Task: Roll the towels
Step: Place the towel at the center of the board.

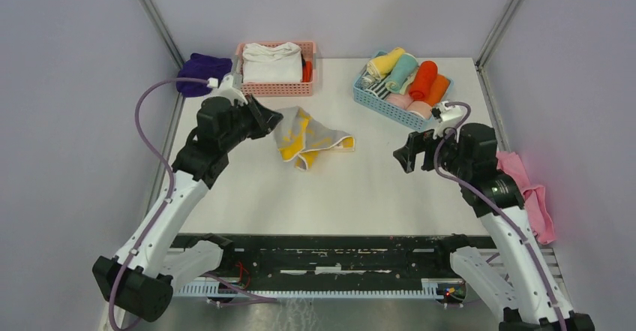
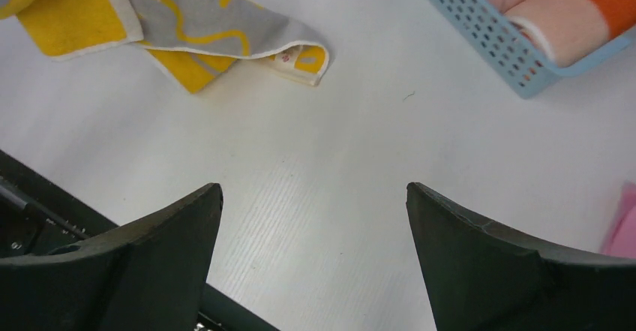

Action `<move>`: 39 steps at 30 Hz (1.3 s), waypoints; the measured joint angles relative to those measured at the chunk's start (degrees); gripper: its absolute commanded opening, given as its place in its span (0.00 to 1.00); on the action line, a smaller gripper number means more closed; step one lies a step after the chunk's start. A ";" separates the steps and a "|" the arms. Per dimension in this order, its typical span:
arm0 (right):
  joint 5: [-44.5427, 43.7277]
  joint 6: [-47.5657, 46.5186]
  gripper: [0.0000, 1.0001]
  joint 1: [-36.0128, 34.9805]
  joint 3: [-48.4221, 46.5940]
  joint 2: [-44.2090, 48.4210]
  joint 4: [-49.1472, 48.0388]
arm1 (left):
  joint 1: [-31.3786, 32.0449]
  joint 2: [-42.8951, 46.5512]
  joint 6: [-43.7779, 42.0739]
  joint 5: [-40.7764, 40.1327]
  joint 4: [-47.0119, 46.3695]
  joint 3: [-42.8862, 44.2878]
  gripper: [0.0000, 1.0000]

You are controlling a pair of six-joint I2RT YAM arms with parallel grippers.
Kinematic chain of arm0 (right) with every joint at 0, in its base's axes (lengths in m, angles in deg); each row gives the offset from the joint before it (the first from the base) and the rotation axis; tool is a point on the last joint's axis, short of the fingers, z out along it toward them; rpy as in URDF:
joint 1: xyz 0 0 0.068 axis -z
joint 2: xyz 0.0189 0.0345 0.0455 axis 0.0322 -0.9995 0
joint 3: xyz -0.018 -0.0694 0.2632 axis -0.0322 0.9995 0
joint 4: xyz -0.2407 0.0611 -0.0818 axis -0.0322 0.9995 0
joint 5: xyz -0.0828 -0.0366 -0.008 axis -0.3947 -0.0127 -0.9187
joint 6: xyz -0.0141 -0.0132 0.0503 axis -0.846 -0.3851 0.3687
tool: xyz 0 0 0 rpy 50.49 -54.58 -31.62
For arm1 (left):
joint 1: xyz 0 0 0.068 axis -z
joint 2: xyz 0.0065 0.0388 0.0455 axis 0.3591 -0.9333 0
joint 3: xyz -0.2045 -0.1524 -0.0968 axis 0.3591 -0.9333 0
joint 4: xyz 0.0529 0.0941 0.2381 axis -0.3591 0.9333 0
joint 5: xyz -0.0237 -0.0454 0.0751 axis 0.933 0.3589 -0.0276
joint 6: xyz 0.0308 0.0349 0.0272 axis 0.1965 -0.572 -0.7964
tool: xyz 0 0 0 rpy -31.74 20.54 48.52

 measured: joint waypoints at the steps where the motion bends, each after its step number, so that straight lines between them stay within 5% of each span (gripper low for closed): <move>1: 1.44 0.39 1.00 0.00 0.04 -1.51 -0.24 | -0.31 1.18 -0.90 -2.43 1.49 -1.44 0.28; 8: 6.51 3.30 0.97 -1.70 2.32 -11.15 -4.90 | -7.32 -2.21 -4.15 -19.78 9.55 -8.74 0.52; 17: 3.30 4.61 0.87 -9.51 1.29 -29.18 -11.65 | -10.34 -5.38 -4.96 -23.15 11.78 -9.99 0.60; 27: -6.97 5.77 0.71 -13.51 -9.18 -53.59 -16.00 | 5.14 -0.83 -0.92 -22.58 13.49 -18.71 0.63; 39: -11.06 7.32 0.65 -15.65 -18.88 -68.65 -19.10 | 17.00 -15.50 0.37 -33.81 13.00 -16.28 0.62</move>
